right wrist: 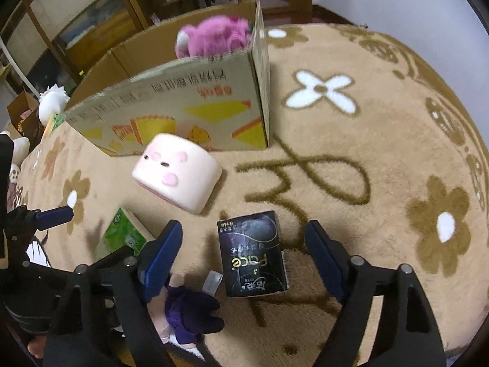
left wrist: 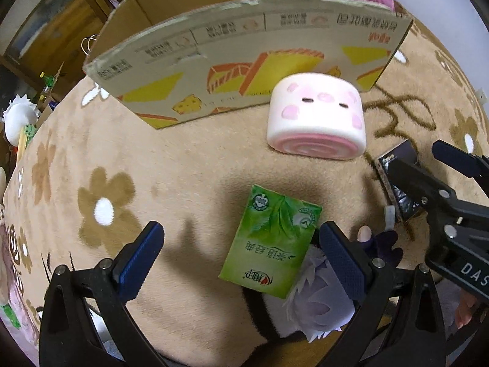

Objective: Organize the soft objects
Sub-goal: 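Grasp the green tissue packet with the left tool while the right tool grasps the black Face packet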

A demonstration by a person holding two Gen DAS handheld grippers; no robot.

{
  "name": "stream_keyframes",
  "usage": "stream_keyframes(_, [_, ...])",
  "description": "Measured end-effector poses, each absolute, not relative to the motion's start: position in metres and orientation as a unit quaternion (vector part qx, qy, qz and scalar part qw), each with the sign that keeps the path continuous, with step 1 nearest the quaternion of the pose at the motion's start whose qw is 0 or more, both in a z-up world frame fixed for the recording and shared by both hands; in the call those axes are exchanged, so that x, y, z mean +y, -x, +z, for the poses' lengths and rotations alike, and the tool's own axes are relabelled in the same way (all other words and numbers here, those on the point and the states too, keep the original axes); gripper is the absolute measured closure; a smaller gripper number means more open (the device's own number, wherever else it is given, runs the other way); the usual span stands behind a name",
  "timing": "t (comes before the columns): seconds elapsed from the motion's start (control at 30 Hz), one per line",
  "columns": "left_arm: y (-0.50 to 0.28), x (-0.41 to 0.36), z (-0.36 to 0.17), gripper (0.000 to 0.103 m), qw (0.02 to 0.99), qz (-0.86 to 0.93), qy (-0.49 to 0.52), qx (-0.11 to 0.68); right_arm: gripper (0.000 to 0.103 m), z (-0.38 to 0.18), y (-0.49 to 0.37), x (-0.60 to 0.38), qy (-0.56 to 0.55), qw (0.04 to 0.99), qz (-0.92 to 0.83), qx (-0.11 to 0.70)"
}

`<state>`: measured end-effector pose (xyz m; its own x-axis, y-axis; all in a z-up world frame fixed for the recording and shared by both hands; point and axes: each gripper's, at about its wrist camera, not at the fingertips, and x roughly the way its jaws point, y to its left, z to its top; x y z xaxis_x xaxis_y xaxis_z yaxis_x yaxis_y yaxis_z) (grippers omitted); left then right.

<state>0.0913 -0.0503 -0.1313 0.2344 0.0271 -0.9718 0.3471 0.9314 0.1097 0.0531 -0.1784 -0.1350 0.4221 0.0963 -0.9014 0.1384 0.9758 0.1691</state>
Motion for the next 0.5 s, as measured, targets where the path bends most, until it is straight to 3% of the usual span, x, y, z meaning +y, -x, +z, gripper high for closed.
stream_keyframes(0.17, [-0.093,-0.056,-0.142,0.003,0.761,-0.108,-0.156,0.620,0.020,-0.147,-0.056,-0.176,-0.105,0.825,-0.010,0.555])
stream_keyframes(0.23, [-0.095,-0.058,-0.147,0.004,0.758,-0.107,-0.159,0.624,0.027,-0.152,-0.058,-0.174,-0.103,0.821,-0.007,0.562])
stream_keyframes(0.3, [-0.097,-0.057,-0.152,0.011,0.754,-0.106,-0.163,0.627,0.029,-0.156,-0.059,-0.173,-0.102,0.816,-0.004,0.570])
stream_keyframes(0.4, [-0.100,-0.057,-0.156,0.017,0.749,-0.109,-0.165,0.633,0.045,-0.162,-0.060,-0.172,-0.092,0.807,-0.009,0.583])
stream_keyframes(0.5, [-0.101,-0.054,-0.158,0.033,0.741,-0.114,-0.156,0.643,0.051,-0.164,-0.061,-0.168,-0.072,0.806,-0.014,0.587])
